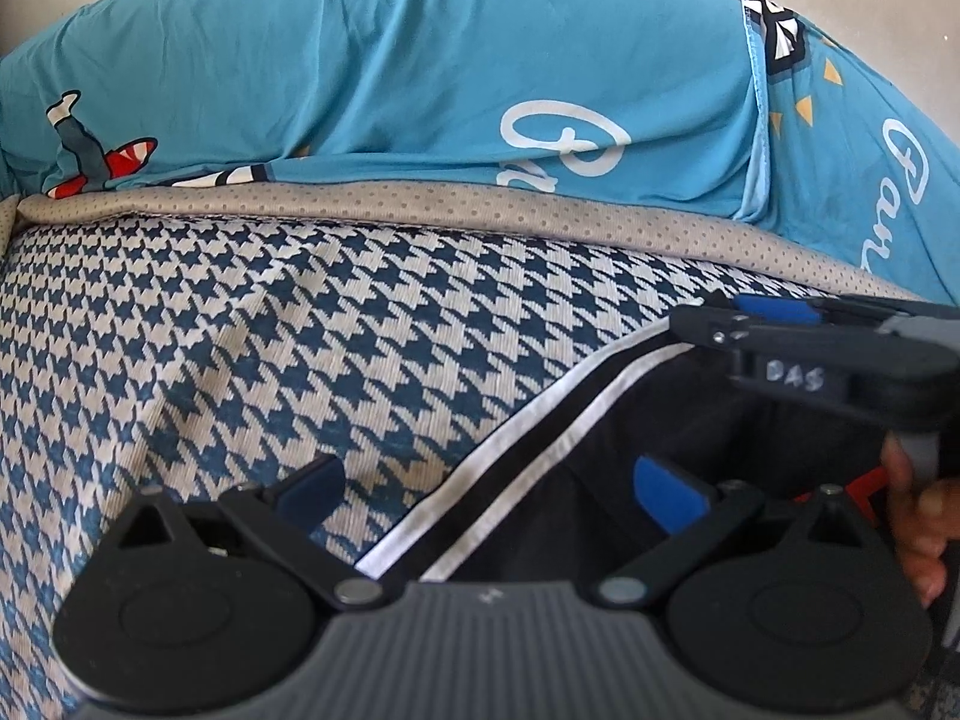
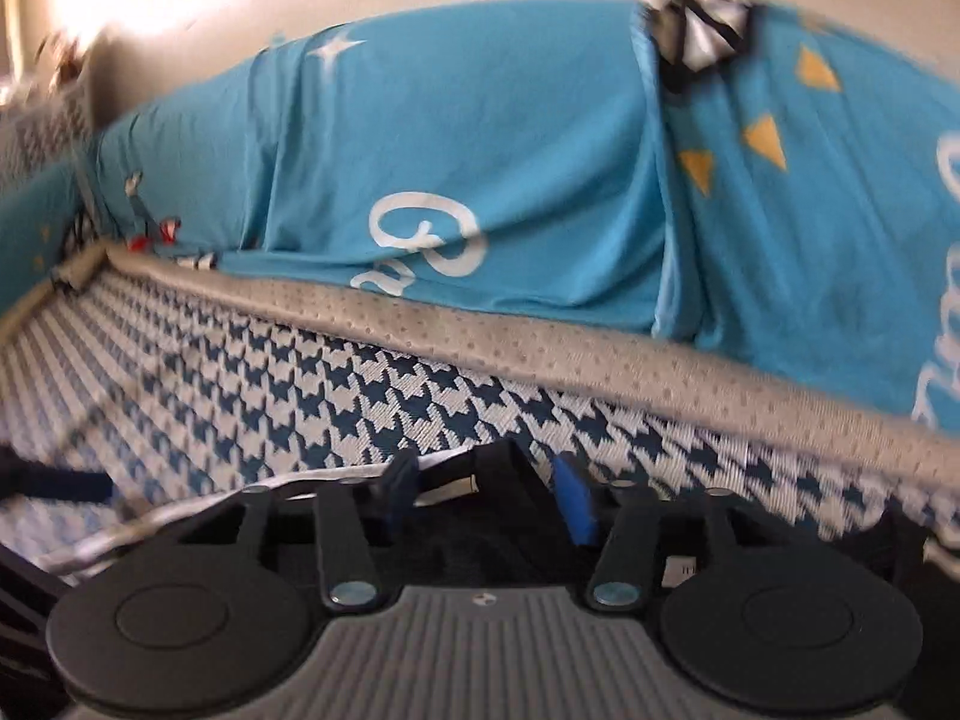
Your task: Fold clothes
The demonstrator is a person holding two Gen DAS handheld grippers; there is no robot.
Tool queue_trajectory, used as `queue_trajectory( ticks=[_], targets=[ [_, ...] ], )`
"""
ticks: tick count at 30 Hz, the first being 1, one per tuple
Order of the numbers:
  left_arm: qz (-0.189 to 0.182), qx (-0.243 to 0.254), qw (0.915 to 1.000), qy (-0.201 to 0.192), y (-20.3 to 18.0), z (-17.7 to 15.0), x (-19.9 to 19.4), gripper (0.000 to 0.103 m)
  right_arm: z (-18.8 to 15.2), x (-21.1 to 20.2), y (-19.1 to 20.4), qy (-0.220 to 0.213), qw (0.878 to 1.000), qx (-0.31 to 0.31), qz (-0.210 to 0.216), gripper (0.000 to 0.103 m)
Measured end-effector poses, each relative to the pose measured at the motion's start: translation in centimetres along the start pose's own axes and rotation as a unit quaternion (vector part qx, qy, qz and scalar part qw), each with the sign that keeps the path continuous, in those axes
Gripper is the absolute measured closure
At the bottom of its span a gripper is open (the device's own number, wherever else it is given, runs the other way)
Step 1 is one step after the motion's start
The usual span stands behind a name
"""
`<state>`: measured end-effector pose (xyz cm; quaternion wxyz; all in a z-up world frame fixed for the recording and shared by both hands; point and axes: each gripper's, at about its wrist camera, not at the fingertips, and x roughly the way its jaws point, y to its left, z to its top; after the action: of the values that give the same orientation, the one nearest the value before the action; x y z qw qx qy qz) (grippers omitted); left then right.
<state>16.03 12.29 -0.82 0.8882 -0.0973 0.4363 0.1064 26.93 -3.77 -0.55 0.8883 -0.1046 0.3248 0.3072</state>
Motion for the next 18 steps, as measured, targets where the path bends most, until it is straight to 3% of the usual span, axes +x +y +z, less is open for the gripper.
queue_trajectory(
  ticks=[3,6,11,16,18],
  targets=[
    [0.001,0.004,1.0,-0.001,-0.1,-0.1,0.0,0.0,0.2,0.0,0.3,-0.009,1.0,-0.006,0.0,0.086],
    [0.001,0.007,1.0,-0.007,-0.3,-0.1,-0.1,0.0,0.7,-0.6,-0.2,-0.046,0.999,0.023,-0.004,0.089],
    [0.008,0.014,0.9995,-0.026,-0.6,0.0,-0.6,0.0,2.2,-2.9,-1.0,-0.165,0.981,0.095,-0.039,0.09],
    [0.059,0.025,0.9979,-0.011,-0.4,-0.2,0.4,0.0,2.2,-1.4,-1.8,-0.117,0.984,0.126,-0.042,0.084],
    [0.064,0.024,0.9976,-0.008,-0.3,-0.2,0.5,0.0,2.3,-1.8,-2.1,-0.116,0.984,0.13,-0.034,0.075]
  ],
)
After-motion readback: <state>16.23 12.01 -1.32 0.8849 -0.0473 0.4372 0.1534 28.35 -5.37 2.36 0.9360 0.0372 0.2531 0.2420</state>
